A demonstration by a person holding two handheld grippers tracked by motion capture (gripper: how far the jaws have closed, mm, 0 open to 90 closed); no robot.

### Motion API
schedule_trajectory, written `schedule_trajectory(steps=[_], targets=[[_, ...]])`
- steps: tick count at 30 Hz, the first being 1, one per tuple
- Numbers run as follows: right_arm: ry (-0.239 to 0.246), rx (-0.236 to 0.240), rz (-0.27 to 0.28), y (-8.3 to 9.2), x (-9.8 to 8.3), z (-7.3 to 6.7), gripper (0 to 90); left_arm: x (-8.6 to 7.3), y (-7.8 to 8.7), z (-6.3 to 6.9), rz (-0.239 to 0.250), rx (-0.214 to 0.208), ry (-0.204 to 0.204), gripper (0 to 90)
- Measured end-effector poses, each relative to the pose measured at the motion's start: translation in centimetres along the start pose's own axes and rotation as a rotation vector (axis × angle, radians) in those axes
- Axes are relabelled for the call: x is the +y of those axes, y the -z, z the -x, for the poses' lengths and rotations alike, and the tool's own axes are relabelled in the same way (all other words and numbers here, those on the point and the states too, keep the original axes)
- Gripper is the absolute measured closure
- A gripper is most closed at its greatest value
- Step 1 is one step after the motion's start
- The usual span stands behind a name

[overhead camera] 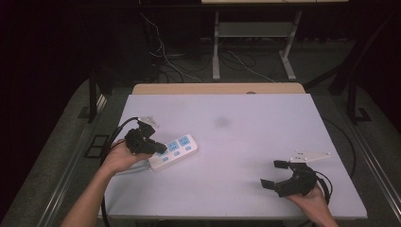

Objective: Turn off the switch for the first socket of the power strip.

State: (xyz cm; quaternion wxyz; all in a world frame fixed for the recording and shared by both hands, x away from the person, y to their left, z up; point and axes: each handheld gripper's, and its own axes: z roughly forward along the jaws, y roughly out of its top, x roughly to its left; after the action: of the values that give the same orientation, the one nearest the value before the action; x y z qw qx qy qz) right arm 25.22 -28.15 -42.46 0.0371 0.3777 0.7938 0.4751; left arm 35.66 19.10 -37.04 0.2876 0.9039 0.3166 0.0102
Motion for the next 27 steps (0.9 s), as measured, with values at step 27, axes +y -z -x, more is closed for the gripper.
schedule_trajectory(steps=[27], targets=[[0.005, 0.005, -0.007, -0.1, -0.1, 0.0, 0.7, -0.5, -1.9, -0.3, -0.065, -0.017, -0.008, 89.2]])
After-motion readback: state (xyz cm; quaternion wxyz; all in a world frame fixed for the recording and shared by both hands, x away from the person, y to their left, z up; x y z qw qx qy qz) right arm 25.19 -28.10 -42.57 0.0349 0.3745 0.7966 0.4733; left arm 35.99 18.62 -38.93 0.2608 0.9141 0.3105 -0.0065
